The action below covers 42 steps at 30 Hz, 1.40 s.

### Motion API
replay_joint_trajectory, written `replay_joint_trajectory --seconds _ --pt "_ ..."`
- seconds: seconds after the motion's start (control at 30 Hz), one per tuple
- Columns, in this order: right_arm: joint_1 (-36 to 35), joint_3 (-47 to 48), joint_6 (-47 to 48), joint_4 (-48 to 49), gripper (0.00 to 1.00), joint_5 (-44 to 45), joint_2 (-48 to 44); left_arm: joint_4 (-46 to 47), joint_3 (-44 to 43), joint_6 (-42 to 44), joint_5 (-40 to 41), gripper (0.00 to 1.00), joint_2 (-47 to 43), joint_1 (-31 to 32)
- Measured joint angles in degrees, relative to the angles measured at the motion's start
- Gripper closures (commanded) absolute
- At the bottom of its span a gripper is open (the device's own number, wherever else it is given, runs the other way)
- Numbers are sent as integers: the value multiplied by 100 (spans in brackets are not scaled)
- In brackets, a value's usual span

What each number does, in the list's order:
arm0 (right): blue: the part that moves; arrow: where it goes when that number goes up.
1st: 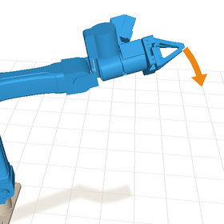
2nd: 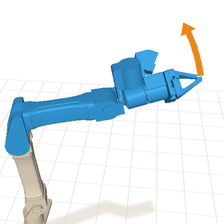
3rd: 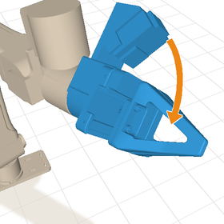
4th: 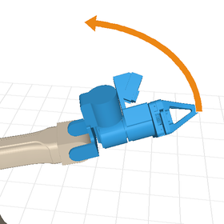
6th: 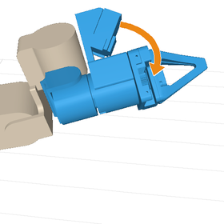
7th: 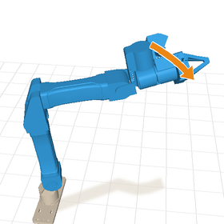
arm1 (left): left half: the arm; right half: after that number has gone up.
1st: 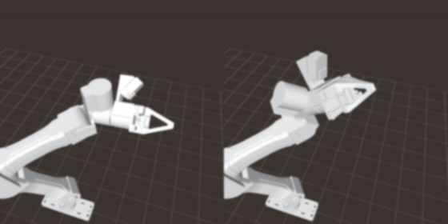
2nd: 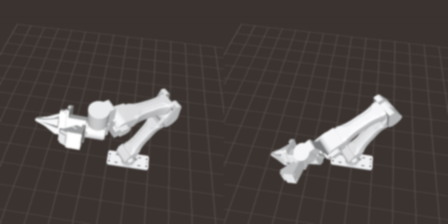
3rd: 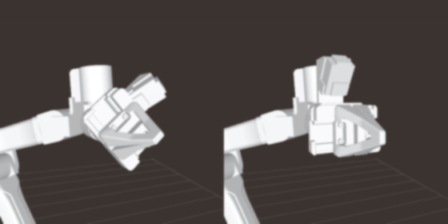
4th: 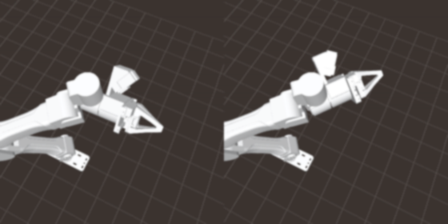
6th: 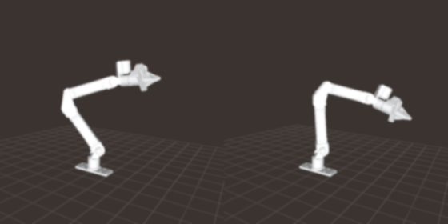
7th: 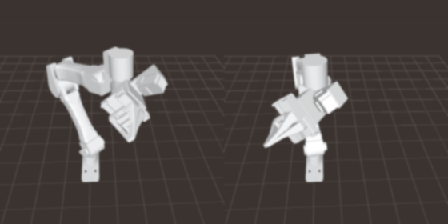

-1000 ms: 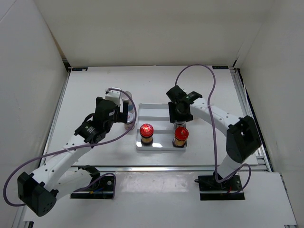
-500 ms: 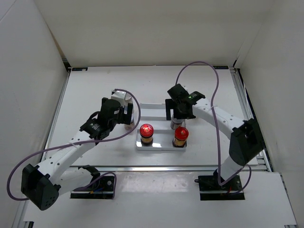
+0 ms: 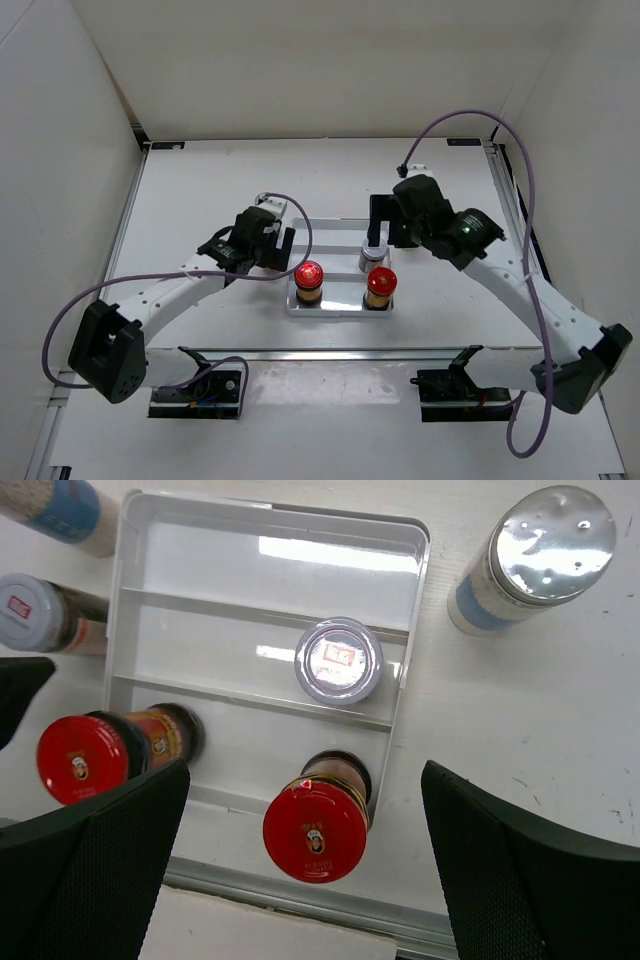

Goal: Organize the condiment bottles

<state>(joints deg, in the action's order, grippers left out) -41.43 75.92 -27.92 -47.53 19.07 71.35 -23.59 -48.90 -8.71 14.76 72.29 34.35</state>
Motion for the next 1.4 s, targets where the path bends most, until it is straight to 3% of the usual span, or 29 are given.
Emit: replay_joint_trajectory --seconds 0.13,0.37,0.6,0.87,1.0,1.23,1.4 --pt "-9 -136 52 -39 0 -35 -455 0 -205 -26 -149 0 494 0" --pt "-22 -544 153 -79 0 -70 -828 -42 -315 -31 -216 12 905 -2" --pt "-22 -861 160 -151 0 -227 -1246 -103 -369 -22 -133 35 938 -4" --pt "-22 -925 199 -214 0 -273 -1644 -181 -376 -9 -87 76 892 -4" --pt "-22 -925 247 -236 0 -275 -1720 -321 -376 -9 -31 87 662 0" --pt "-22 -1010 286 -295 0 -273 -1755 -470 -494 -33 122 89 -61 0" --pt "-22 -1137 289 -348 0 -273 -1764 -479 -1001 -142 85 89 -74 50"
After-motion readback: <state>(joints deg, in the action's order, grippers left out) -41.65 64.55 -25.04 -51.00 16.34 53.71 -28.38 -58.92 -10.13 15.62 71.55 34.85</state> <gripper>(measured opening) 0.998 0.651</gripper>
